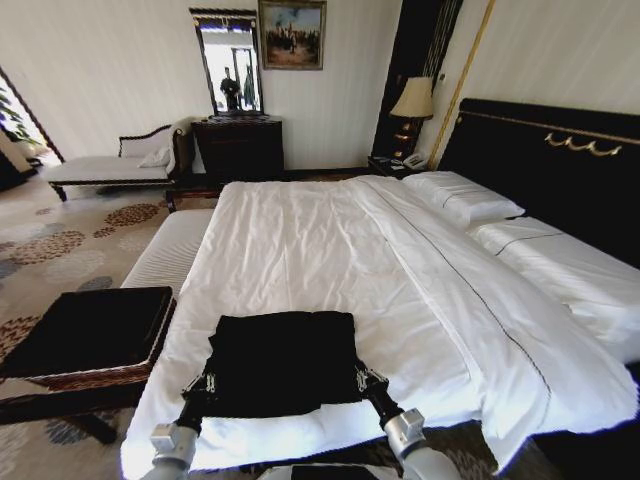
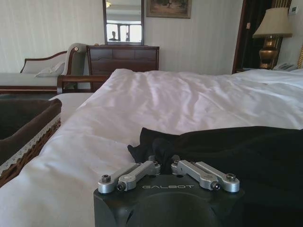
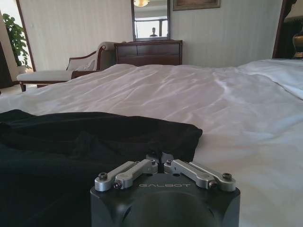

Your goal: Fold the clothes on the bed and place them into the basket.

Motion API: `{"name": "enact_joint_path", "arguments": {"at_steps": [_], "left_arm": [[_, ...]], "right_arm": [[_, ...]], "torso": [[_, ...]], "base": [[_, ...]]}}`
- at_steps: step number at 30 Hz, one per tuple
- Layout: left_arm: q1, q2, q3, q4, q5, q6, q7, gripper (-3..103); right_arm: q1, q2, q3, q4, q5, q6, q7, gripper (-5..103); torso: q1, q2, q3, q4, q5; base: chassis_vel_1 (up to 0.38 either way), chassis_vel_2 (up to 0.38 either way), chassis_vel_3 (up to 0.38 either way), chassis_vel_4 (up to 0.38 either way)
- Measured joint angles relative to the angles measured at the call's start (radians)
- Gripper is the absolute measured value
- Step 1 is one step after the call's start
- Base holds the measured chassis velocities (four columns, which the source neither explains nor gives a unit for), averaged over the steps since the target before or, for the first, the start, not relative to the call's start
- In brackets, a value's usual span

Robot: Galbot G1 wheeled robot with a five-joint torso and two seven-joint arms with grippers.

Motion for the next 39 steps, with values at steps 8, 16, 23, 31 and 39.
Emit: {"name": "enact_joint_path", "arguments": {"at_steps": [8, 16, 23, 31, 39], "left_arm": [[0.044, 0.010, -0.019, -0.030, 0.005, 0.010, -0.001, 36], [0.090, 0.008, -0.093, -0.089, -0.042, 0.001, 0.004, 63], [-0.068, 0.061, -0.152, -0.044, -0.198, 0.103, -0.027, 90], [-0.263, 0.119, -0.081, 0.086, -0.331, 0.213, -0.044, 100], [-0.430, 0.167, 0.034, 0.202, -0.496, 0.339, -0.064, 100]], "right_arm": [[-0.031, -0.011, 0.008, 0.007, -0.001, 0.033, -0.021, 20], [-0.058, 0.002, 0.076, 0.058, 0.059, 0.054, -0.011, 52], [0.081, -0.036, 0.098, 0.055, 0.228, -0.018, 0.031, 80], [0.167, -0.045, 0.073, 0.014, 0.258, -0.058, 0.039, 100], [0.185, -0.059, 0.070, 0.007, 0.260, -0.071, 0.039, 100]], "torso": [[0.000, 0.000, 0.000, 0.0000, 0.0000], [0.000, 0.000, 0.000, 0.0000, -0.0001], [0.000, 0.000, 0.000, 0.0005, -0.0001], [0.000, 0.000, 0.000, 0.0002, 0.0000], [0.000, 0.000, 0.000, 0.0002, 0.0000]], "base": [[0.000, 0.000, 0.000, 0.000], [0.000, 0.000, 0.000, 0.000], [0.000, 0.000, 0.000, 0.000], [0.000, 0.000, 0.000, 0.000], [0.000, 0.000, 0.000, 0.000]]}}
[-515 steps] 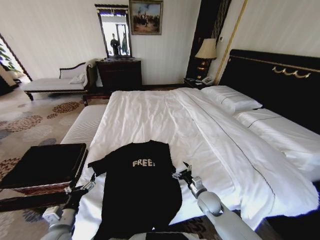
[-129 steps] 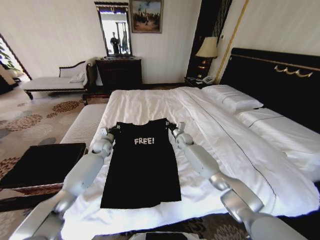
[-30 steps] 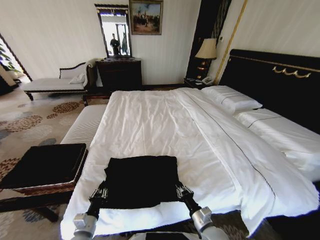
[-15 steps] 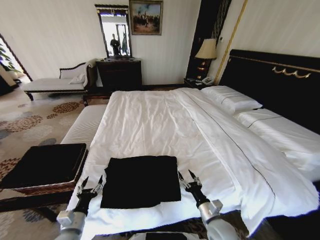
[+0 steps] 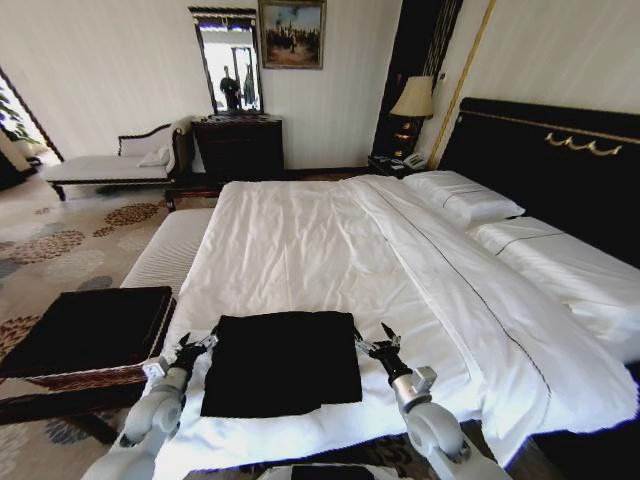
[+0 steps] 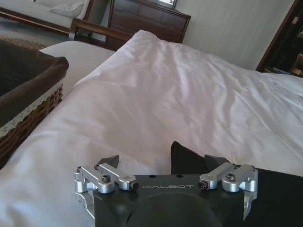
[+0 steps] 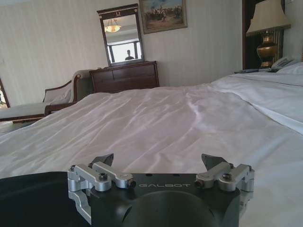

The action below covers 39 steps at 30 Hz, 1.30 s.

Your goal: Fold the clothes on the bed and place them into the basket.

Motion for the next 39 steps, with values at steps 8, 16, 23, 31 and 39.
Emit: {"name": "enact_joint_path", "arguments": {"at_steps": [8, 16, 23, 31, 39], "left_arm": [[-0.148, 0.033, 0.068, 0.125, -0.052, 0.014, 0.033, 99], [-0.240, 0.057, 0.144, 0.170, -0.110, 0.034, 0.034, 97], [-0.238, 0.056, 0.163, 0.181, -0.107, 0.042, 0.018, 88], [-0.237, 0.046, 0.163, 0.198, -0.087, 0.030, 0.008, 61], [-0.232, 0.037, 0.178, 0.199, -0.058, 0.017, 0.013, 28]], "right_arm": [[-0.004, -0.015, 0.003, 0.000, 0.000, 0.000, 0.000, 100], [-0.006, -0.019, 0.006, 0.010, 0.001, -0.007, 0.005, 100], [0.002, -0.020, 0.007, 0.013, 0.005, -0.013, 0.011, 100], [0.008, -0.021, 0.009, 0.015, 0.015, -0.026, 0.023, 100], [0.006, -0.022, 0.004, 0.015, 0.017, -0.036, 0.034, 100]], "torso": [[0.000, 0.000, 0.000, 0.0000, -0.0001], [0.000, 0.000, 0.000, -0.0001, 0.0000], [0.000, 0.000, 0.000, 0.0000, 0.0001], [0.000, 0.000, 0.000, -0.0001, 0.0001], [0.000, 0.000, 0.000, -0.0001, 0.0001]], "base": [[0.000, 0.000, 0.000, 0.000], [0.000, 0.000, 0.000, 0.000], [0.000, 0.000, 0.000, 0.000], [0.000, 0.000, 0.000, 0.000], [0.000, 0.000, 0.000, 0.000]]}}
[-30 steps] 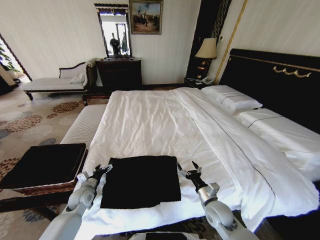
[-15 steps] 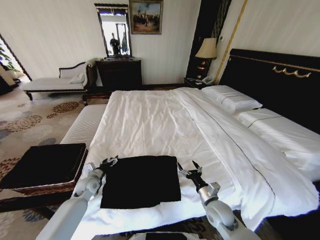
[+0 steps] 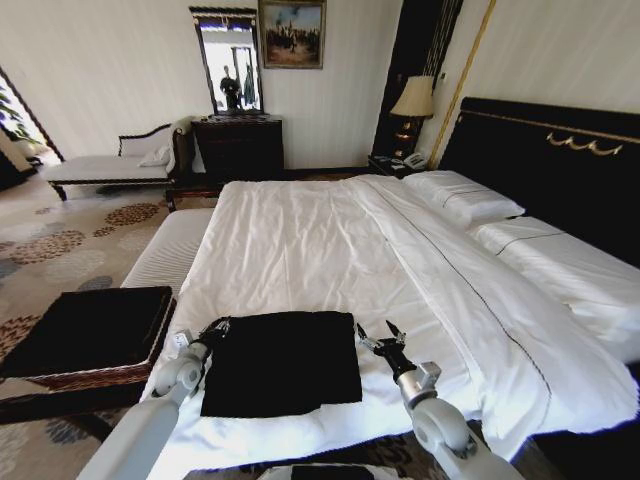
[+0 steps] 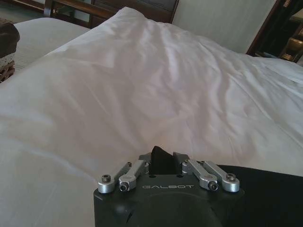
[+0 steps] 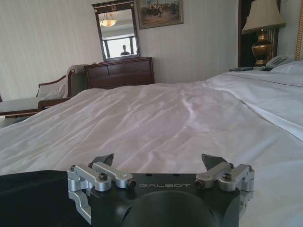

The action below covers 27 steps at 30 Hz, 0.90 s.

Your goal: Fold the clothes on the bed and place them into the basket.

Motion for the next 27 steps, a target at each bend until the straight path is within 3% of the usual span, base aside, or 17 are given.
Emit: {"name": "enact_joint_path", "arguments": {"at_steps": [4, 6, 11, 14, 18, 21, 23, 27], "left_arm": [[-0.001, -0.002, 0.002, -0.004, 0.000, -0.001, 0.000, 18], [-0.003, -0.002, 0.002, -0.009, 0.000, -0.002, -0.001, 7], [0.001, -0.001, -0.003, -0.020, 0.000, -0.005, -0.006, 1], [0.019, 0.001, -0.017, -0.046, 0.001, -0.007, -0.013, 0], [0.059, 0.000, -0.042, -0.084, 0.013, -0.014, -0.013, 0], [0.066, -0.001, -0.047, -0.088, 0.016, -0.016, -0.013, 0], [0.077, -0.002, -0.057, -0.100, 0.017, -0.017, -0.013, 0], [0.083, 0.003, -0.061, -0.112, 0.016, -0.017, -0.017, 0]], "right_arm": [[0.008, -0.004, -0.002, -0.002, 0.006, -0.005, 0.004, 100], [0.021, -0.008, -0.004, -0.002, 0.030, -0.035, 0.020, 100], [0.043, -0.010, -0.005, 0.008, 0.071, -0.092, 0.054, 100], [0.084, -0.019, -0.006, 0.006, 0.158, -0.133, 0.072, 100], [0.222, -0.046, -0.032, -0.062, 0.446, -0.247, 0.080, 100], [0.267, -0.046, -0.039, -0.096, 0.519, -0.276, 0.078, 100], [0.360, -0.041, -0.060, -0.182, 0.655, -0.332, 0.059, 100], [0.417, -0.028, -0.077, -0.258, 0.729, -0.368, 0.034, 100]], "torso": [[0.000, 0.000, 0.000, -0.0001, -0.0001], [0.000, 0.000, 0.000, 0.0000, 0.0000], [0.000, 0.000, 0.000, -0.0002, -0.0001], [0.000, 0.000, 0.000, -0.0003, 0.0000], [0.000, 0.000, 0.000, 0.0000, 0.0000], [0.000, 0.000, 0.000, 0.0000, -0.0001], [0.000, 0.000, 0.000, 0.0003, 0.0000], [0.000, 0.000, 0.000, -0.0001, -0.0002]], "base": [[0.000, 0.000, 0.000, 0.000], [0.000, 0.000, 0.000, 0.000], [0.000, 0.000, 0.000, 0.000], [0.000, 0.000, 0.000, 0.000], [0.000, 0.000, 0.000, 0.000], [0.000, 0.000, 0.000, 0.000], [0.000, 0.000, 0.000, 0.000], [0.000, 0.000, 0.000, 0.000]]}}
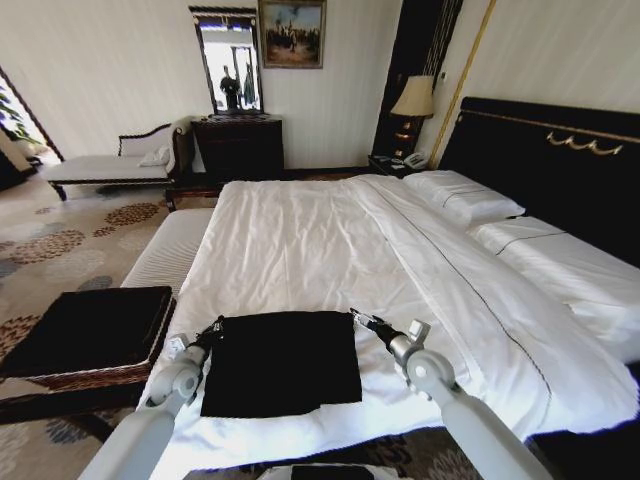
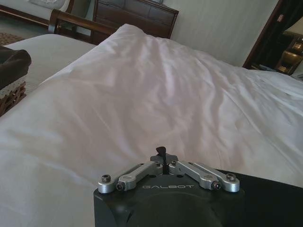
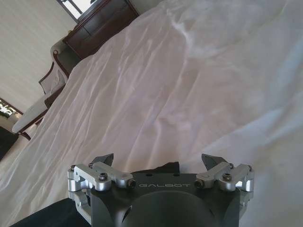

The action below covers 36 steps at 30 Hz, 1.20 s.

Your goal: Fold the clothes on the bed and place them into the basket.

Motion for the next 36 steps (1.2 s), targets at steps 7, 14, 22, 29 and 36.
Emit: {"name": "enact_joint_path", "arguments": {"at_steps": [7, 14, 22, 29, 36], "left_arm": [[0.006, 0.013, -0.003, -0.021, -0.004, 0.002, -0.004, 0], [0.004, 0.017, -0.002, -0.023, -0.008, 0.004, -0.007, 0], [-0.001, 0.019, 0.006, -0.020, -0.009, 0.005, -0.009, 0], [-0.008, 0.018, 0.015, -0.017, -0.009, 0.005, -0.010, 0], [-0.002, 0.019, 0.014, -0.024, -0.011, 0.006, -0.009, 0]], "right_arm": [[0.078, 0.054, -0.041, -0.154, 0.053, -0.045, -0.036, 100], [0.111, 0.088, -0.057, -0.225, 0.051, -0.046, -0.042, 100], [0.123, 0.106, -0.054, -0.248, 0.055, -0.050, -0.047, 80], [0.120, 0.104, -0.059, -0.253, 0.041, -0.059, -0.069, 48], [0.116, 0.102, -0.064, -0.254, 0.030, -0.050, -0.082, 27]], "torso": [[0.000, 0.000, 0.000, 0.0000, 0.0000], [0.000, 0.000, 0.000, 0.0001, -0.0001], [0.000, 0.000, 0.000, 0.0001, 0.0001], [0.000, 0.000, 0.000, 0.0001, 0.0002], [0.000, 0.000, 0.000, 0.0002, 0.0001]], "base": [[0.000, 0.000, 0.000, 0.000], [0.000, 0.000, 0.000, 0.000], [0.000, 0.000, 0.000, 0.000], [0.000, 0.000, 0.000, 0.000], [0.000, 0.000, 0.000, 0.000]]}}
